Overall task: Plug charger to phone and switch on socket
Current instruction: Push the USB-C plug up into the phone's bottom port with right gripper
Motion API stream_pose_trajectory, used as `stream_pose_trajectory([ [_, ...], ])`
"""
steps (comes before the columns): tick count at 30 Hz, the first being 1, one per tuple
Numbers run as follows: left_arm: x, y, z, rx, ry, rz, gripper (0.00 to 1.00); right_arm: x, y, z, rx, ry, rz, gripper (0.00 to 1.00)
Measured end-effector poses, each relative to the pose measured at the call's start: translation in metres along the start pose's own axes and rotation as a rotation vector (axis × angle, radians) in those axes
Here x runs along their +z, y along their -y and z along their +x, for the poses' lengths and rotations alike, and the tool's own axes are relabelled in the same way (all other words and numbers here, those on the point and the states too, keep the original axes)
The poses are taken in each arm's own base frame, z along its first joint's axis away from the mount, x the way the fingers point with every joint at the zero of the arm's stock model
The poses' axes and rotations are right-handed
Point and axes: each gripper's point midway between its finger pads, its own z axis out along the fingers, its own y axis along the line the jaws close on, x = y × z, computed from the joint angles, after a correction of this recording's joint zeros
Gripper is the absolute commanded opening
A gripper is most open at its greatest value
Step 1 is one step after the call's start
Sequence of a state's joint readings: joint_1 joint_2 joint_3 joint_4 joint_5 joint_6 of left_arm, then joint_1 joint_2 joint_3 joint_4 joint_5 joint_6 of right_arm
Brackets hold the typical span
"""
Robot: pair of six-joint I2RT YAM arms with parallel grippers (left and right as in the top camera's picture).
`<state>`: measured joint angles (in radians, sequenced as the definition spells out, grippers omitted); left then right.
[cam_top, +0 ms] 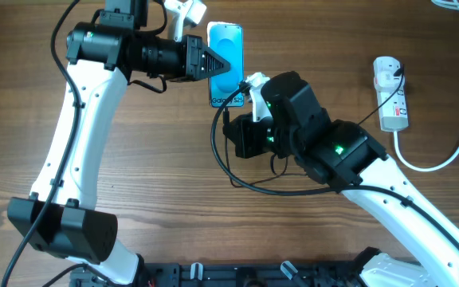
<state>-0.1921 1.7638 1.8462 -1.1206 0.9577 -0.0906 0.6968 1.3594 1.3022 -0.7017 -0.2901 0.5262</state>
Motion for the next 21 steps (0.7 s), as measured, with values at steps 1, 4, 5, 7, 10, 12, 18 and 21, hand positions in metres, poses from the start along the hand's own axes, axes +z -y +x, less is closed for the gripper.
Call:
stream_pose_trajectory([
  [1, 0.0000, -0.0003, -0.0001, 0.000, 0.000, -0.002, 0.04, 0.0000, 0.0000, 0.0000, -0.001, 0.000, 0.000, 0.04],
  [4, 0.0000, -0.0004, -0.0001, 0.000, 0.000, -0.002, 0.04, 0.0000, 0.0006, -0.0003, -0.004, 0.002, 0.003, 0.04],
  [5, 0.0000, -0.0004, -0.0001, 0.000, 0.000, -0.002, 0.04, 0.0000, 0.0007, -0.0004, -0.004, 0.002, 0.004, 0.04],
  [7, 0.0000, -0.0004, -0.0001, 0.000, 0.000, -0.002, 0.04, 0.0000, 0.0011, -0.0006, -0.004, 0.004, 0.006, 0.04],
  [10, 0.0000, -0.0004, -0.0001, 0.000, 0.000, -0.002, 0.04, 0.0000, 0.0011, -0.0006, -0.004, 0.004, 0.006, 0.04],
  [12, 0.0000, -0.0004, -0.0001, 0.000, 0.000, -0.002, 0.04, 0.0000, 0.0010, -0.0007, -0.004, 0.004, 0.006, 0.04],
  [18, 0.0000, -0.0004, -0.0001, 0.000, 0.001, -0.002, 0.04, 0.0000, 0.0022, -0.0014, -0.003, 0.008, 0.013, 0.04],
  [21, 0.0000, -0.0003, -0.0006, 0.003, 0.002, -0.002, 0.04, 0.0000, 0.0032, -0.0019, -0.004, 0.011, 0.019, 0.04],
])
